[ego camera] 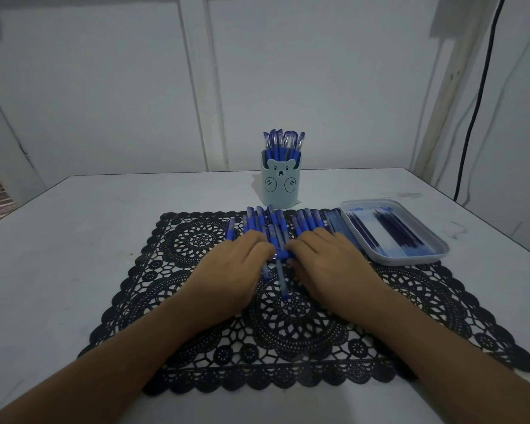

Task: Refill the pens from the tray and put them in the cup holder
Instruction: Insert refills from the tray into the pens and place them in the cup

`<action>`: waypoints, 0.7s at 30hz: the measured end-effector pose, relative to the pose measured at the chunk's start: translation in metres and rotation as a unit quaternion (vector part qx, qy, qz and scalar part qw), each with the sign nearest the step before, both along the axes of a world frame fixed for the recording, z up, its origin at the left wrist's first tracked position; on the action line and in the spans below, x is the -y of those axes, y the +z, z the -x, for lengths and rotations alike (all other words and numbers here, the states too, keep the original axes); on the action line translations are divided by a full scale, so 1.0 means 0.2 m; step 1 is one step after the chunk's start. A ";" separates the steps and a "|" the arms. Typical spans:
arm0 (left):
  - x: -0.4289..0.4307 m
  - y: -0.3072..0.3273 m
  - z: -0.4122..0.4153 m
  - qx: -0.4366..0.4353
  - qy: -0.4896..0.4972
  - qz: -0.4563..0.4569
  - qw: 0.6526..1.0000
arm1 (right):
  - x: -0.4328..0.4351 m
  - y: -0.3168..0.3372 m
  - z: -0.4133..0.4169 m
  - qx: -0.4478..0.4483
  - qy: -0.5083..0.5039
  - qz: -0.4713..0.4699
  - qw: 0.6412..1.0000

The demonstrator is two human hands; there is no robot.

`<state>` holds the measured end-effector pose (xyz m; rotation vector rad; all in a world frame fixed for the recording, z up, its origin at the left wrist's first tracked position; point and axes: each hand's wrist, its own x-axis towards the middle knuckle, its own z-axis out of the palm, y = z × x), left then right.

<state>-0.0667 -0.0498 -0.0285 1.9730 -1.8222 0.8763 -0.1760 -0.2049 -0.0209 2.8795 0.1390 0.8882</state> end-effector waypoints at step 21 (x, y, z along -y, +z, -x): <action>-0.03 0.01 0.00 -0.115 0.111 0.005 0.987 | 0.07 0.07 0.05 -0.063 -0.067 -0.246 0.965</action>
